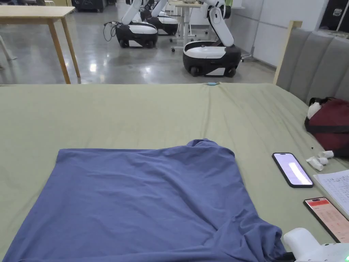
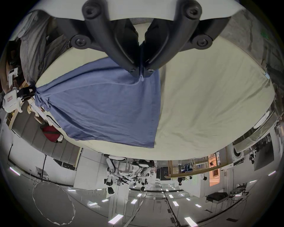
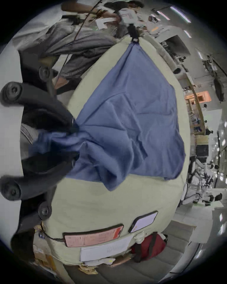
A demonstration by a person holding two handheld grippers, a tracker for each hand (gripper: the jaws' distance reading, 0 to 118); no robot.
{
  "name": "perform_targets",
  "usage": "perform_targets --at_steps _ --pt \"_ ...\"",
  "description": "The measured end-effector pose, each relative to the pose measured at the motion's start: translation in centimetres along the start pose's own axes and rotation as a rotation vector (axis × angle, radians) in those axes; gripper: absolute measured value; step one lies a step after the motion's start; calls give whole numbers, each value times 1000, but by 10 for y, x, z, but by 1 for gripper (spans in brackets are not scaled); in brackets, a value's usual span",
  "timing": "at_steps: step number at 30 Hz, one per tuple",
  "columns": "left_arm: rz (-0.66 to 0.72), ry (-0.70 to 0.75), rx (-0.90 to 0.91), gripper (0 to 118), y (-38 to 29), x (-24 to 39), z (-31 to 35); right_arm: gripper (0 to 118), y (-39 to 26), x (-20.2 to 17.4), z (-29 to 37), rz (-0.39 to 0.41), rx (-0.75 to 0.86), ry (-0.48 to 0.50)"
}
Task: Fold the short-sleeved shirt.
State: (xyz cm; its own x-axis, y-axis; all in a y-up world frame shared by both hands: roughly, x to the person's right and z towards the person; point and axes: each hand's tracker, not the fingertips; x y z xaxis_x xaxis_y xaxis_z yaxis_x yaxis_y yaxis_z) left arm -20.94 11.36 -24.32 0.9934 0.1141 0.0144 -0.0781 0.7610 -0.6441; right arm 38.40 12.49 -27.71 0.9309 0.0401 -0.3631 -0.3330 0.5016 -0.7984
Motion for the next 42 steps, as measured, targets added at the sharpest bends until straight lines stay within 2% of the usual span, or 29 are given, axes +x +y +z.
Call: perform_targets --at_steps 1,2,7,10,12,17,20,22,26,29,31,33,36,37,38,39,40,41,42 --pt "-7 5 -2 3 0 1 0 13 0 -1 -1 8 19 -23" --pt "-11 8 -3 3 0 2 -1 11 2 -1 0 -9 14 8" --pt "-4 3 15 3 2 -1 3 10 1 0 16 -20 53 6" --pt "28 -16 63 3 10 -4 10 10 4 5 33 -57 138 38" --pt "37 -36 99 3 25 -5 15 10 14 8 47 -73 206 20" --pt "-7 -66 207 3 94 5 19 10 72 18 73 -34 362 -7" --pt "-79 -14 253 3 131 10 -1 10 115 24 67 -7 393 -39" --pt "-77 6 213 3 147 11 -30 10 139 32 46 -11 387 -58" --pt "-67 24 39 3 150 8 -107 10 172 47 -29 -38 241 -96" --pt "-63 65 -56 3 136 1 -157 10 178 59 -89 -100 155 -93" --pt "-42 80 -122 3 129 1 -176 10 179 62 -114 -132 98 -82" --pt "-55 94 -174 3 126 1 -186 10 179 62 -131 -128 74 -75" --pt "-68 92 -156 3 136 4 -182 10 185 64 -125 -129 79 -80" --pt "-66 85 -166 4 137 2 -179 14 186 66 -122 -129 77 -77" --pt "-53 76 -162 10 138 0 -174 21 185 66 -116 -110 95 -82" --pt "-44 75 -145 28 138 -1 -168 38 182 66 -105 -82 130 -112" --pt "-31 59 -124 78 138 -3 -157 76 176 65 -91 -80 172 -148" --pt "-7 27 -89 110 134 -3 -140 102 168 64 -74 -98 218 -156" --pt "15 -16 -35 118 130 -4 -123 115 158 62 -54 -123 267 -123"
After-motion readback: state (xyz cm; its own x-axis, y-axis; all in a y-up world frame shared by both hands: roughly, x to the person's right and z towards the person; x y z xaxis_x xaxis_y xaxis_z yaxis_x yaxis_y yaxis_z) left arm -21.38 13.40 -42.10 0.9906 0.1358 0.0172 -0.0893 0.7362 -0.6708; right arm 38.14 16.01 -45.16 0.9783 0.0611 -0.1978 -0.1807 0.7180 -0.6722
